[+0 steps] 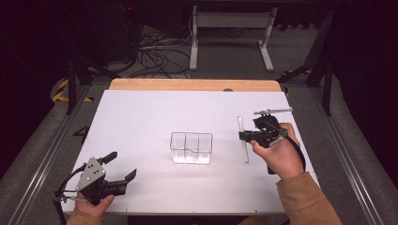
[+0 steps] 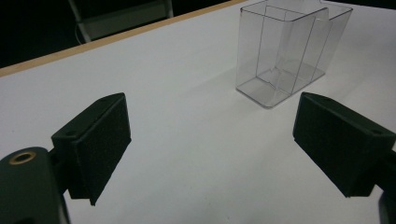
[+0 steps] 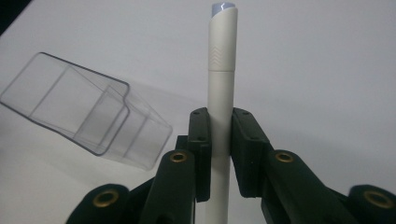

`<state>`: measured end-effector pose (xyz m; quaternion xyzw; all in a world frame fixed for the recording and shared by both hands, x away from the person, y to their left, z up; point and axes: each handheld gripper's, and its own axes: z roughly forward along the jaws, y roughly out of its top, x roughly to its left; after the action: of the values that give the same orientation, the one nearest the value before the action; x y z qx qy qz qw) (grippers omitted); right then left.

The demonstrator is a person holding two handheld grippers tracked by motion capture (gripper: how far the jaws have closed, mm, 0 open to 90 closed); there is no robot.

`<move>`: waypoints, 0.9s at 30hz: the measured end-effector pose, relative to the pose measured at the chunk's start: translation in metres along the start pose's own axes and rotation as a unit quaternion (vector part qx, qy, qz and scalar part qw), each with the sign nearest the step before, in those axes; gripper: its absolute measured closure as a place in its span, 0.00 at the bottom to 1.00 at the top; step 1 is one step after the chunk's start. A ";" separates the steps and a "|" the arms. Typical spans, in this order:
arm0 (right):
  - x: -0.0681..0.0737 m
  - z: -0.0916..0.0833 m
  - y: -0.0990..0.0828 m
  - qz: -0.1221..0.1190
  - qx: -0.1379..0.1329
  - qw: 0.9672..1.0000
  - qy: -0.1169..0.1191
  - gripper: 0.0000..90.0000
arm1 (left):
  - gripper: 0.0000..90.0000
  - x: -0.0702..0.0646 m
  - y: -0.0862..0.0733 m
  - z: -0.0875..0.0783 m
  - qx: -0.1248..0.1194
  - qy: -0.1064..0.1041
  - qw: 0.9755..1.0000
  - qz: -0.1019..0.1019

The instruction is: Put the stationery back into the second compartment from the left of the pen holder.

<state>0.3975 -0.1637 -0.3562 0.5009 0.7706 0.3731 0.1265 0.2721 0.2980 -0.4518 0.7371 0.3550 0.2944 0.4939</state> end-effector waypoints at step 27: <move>0.032 -0.006 0.004 -0.195 -0.203 0.947 0.155 0.88 | 0.13 0.000 -0.001 -0.002 -0.001 0.002 1.000 -0.002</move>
<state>0.3815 -0.1383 -0.3436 0.2407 0.7709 0.5632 0.1747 0.2701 0.2990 -0.4519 0.7355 0.3573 0.2948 0.4944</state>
